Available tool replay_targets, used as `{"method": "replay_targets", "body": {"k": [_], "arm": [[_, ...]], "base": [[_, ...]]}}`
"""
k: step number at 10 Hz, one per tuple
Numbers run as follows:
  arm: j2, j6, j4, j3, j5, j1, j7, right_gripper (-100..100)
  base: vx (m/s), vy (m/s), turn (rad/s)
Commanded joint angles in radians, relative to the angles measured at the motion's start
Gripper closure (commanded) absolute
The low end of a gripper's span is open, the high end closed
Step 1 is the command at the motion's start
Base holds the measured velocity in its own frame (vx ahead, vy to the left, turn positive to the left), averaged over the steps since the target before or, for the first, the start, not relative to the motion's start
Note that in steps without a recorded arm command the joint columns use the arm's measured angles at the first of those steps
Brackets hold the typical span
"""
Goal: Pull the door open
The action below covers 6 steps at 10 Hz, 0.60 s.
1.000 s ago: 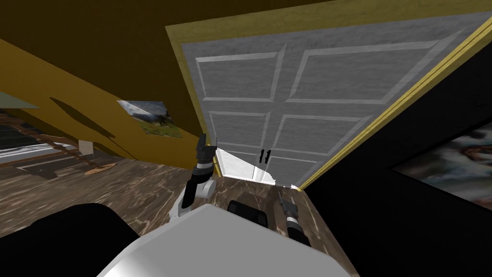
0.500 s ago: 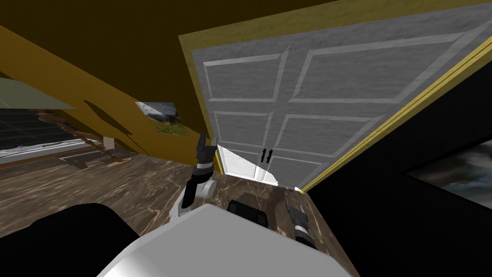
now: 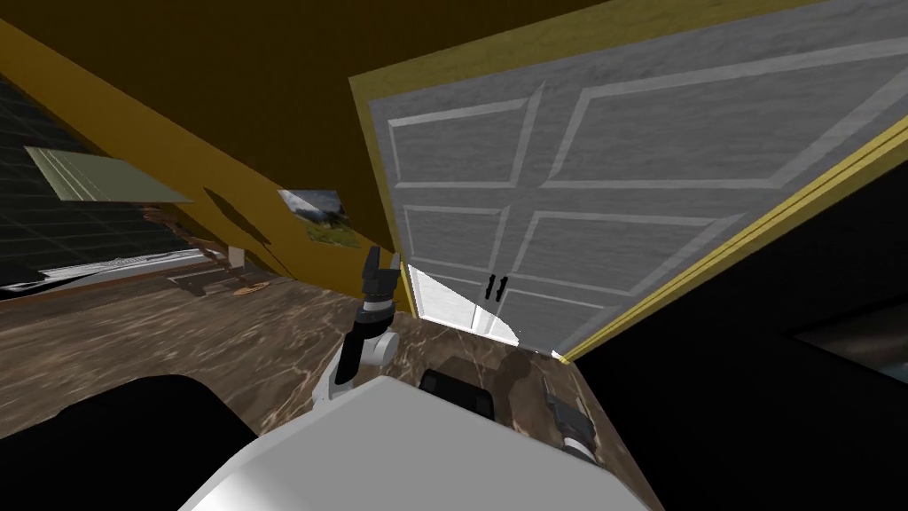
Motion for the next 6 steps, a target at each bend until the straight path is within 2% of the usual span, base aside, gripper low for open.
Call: {"method": "replay_targets", "body": {"k": [1,4,6], "arm": [[-0.003,-0.007,0.02,-0.028,0.001,0.008,-0.011,-100],[-0.016,-0.009,0.015,-0.086,0.0,0.035,-0.02,-100],[-0.019,-0.01,0.003,-0.122,0.003,0.042,-0.027,-100]], "base": [[-0.018,-0.024,0.19],[0.01,-0.036,0.174],[0.066,-0.036,0.286]]}}
